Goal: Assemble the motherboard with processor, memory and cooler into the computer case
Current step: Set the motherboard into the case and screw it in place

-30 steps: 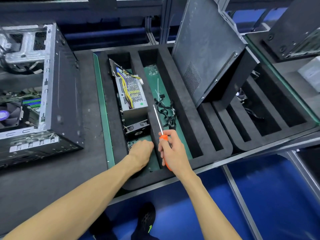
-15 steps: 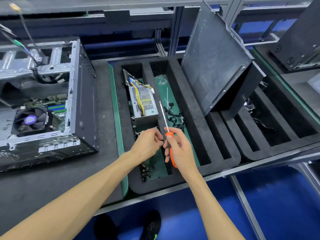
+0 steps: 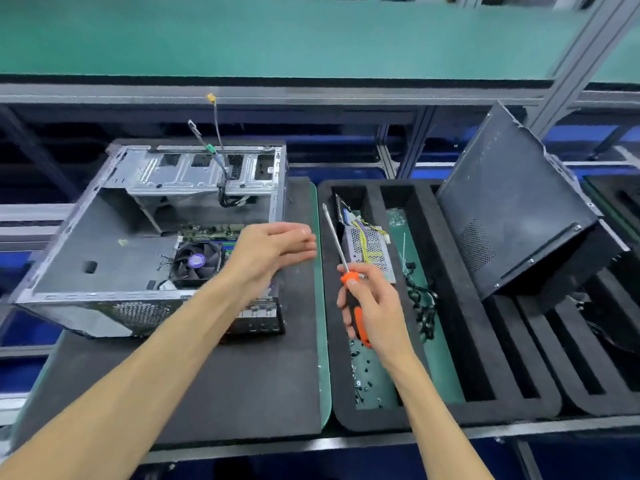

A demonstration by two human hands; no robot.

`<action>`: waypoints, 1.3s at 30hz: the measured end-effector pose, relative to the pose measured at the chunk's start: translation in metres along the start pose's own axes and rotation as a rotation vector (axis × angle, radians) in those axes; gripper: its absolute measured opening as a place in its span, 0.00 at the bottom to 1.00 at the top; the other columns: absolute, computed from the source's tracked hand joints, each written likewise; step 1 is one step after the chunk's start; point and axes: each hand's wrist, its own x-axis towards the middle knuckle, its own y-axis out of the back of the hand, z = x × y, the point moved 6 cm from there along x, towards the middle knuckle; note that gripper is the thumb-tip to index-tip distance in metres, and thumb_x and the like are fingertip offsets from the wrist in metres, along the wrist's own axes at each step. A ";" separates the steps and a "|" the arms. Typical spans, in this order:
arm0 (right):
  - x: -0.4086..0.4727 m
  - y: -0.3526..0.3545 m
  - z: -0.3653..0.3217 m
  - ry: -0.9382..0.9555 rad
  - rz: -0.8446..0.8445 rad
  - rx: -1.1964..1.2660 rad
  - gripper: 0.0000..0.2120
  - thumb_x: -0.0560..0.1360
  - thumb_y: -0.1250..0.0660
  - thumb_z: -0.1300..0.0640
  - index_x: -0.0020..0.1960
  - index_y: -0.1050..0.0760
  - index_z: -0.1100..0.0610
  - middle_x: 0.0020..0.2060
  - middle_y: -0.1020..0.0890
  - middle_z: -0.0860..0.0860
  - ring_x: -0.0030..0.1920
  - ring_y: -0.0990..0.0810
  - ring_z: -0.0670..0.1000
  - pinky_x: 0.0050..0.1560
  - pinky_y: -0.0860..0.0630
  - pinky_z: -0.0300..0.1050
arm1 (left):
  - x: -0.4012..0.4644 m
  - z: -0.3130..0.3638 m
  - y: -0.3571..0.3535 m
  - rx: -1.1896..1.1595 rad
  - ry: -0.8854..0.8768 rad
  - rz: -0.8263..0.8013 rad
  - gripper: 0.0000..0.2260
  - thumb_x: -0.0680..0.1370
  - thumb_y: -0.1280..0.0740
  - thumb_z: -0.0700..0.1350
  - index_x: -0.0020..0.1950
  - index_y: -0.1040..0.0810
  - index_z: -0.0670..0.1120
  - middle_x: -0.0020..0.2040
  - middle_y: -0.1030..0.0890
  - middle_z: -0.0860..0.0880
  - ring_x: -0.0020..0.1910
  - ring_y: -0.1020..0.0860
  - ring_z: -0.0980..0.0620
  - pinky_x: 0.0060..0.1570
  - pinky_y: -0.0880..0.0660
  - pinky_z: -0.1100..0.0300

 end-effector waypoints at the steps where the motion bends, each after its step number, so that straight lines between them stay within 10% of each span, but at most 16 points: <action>1: 0.002 -0.012 -0.003 0.002 -0.029 -0.011 0.09 0.78 0.38 0.54 0.55 0.22 0.51 0.34 0.23 0.55 0.27 0.29 0.53 0.23 0.31 0.42 | 0.002 0.009 0.016 -0.075 0.000 0.000 0.08 0.73 0.26 0.37 0.49 0.16 0.35 0.46 0.15 0.37 0.47 0.15 0.42 0.46 0.19 0.57; 10: 0.031 -0.119 -0.025 -0.025 -0.149 -0.112 0.09 0.76 0.37 0.54 0.54 0.21 0.49 0.33 0.22 0.55 0.26 0.30 0.53 0.22 0.34 0.41 | 0.018 0.063 0.118 -0.385 0.009 -0.093 0.09 0.73 0.28 0.37 0.52 0.15 0.37 0.46 0.16 0.43 0.44 0.16 0.50 0.46 0.20 0.61; 39: 0.084 -0.222 -0.032 0.005 -0.238 -0.275 0.09 0.78 0.37 0.53 0.55 0.21 0.48 0.33 0.21 0.53 0.27 0.29 0.53 0.22 0.32 0.41 | 0.041 0.103 0.237 -0.138 -0.030 -0.023 0.11 0.66 0.20 0.46 0.42 0.13 0.40 0.40 0.16 0.43 0.39 0.17 0.48 0.42 0.19 0.59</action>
